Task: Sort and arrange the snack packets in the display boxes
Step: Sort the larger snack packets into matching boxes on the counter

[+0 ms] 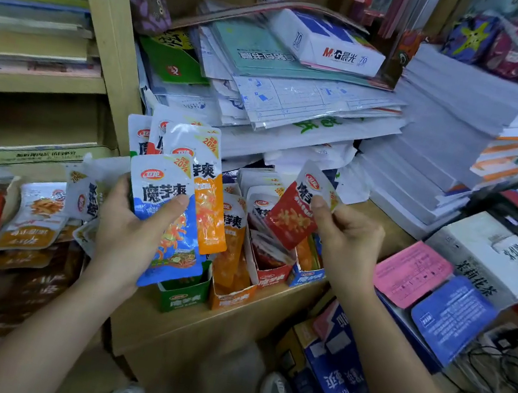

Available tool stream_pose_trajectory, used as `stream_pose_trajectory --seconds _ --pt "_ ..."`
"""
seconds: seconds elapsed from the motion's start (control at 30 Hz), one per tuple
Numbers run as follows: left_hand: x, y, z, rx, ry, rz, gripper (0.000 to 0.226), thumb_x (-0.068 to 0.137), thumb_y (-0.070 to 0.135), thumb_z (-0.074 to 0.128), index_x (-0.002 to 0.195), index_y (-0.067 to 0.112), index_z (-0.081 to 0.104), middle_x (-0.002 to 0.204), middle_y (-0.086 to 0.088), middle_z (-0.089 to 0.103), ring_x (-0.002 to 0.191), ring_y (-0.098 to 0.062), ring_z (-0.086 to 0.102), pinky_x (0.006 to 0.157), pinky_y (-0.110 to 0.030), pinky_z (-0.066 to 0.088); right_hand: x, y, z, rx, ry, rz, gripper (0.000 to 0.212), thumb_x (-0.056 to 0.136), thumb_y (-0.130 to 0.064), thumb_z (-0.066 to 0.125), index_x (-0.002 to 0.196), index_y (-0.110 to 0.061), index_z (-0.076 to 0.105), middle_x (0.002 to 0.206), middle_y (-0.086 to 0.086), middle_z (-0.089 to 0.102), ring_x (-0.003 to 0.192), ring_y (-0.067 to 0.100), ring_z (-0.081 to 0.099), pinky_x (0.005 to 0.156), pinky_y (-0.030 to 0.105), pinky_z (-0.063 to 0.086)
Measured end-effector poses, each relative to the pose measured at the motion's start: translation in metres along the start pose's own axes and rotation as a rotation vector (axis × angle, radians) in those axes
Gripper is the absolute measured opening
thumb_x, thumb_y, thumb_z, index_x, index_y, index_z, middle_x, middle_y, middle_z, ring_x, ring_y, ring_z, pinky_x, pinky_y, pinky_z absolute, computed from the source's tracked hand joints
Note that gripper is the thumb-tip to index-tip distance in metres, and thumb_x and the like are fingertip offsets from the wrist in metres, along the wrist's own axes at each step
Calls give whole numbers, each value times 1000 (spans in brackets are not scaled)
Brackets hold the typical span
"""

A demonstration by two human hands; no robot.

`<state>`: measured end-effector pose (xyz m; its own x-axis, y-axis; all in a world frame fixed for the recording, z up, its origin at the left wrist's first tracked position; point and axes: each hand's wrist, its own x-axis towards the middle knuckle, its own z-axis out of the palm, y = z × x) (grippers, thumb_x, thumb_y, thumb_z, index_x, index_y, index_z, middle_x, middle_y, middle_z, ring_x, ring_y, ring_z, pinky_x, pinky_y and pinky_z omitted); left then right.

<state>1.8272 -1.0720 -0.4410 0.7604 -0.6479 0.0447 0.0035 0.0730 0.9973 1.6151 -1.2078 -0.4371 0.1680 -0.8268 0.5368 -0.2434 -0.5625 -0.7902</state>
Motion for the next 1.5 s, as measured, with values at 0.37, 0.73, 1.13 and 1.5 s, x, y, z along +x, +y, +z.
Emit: stream_pose_trajectory --seconds 0.37,0.73,1.13,1.5 --pt "-7 -3 6 -7 -68 0 34 87 21 77 119 22 63 104 8 76 92 -13 75 68 -32 61 -6 26 6 -249 -474 278 28 100 -35 58 89 -15 73 70 -6 69 65 7 64 65 34 57" --pt "-32 -5 24 -105 -317 -10 38 77 25 76 113 22 65 102 3 78 92 -19 76 68 -30 61 -37 -42 22 421 -454 305 54 87 -25 78 135 -20 55 121 -1 71 109 18 69 89 43 59" --pt "-31 -8 21 -343 -316 -273 37 103 30 45 131 13 62 123 -14 71 114 -36 68 102 -61 49 -50 -52 41 695 -572 643 34 93 -1 63 126 -6 57 119 18 71 108 37 70 92 55 57" --pt "-26 -6 12 -136 -189 -29 17 93 13 70 110 16 69 101 -2 78 93 -22 75 74 -32 59 -55 -57 45 849 -427 733 38 84 -5 67 121 -6 60 115 21 72 92 36 73 73 46 62"
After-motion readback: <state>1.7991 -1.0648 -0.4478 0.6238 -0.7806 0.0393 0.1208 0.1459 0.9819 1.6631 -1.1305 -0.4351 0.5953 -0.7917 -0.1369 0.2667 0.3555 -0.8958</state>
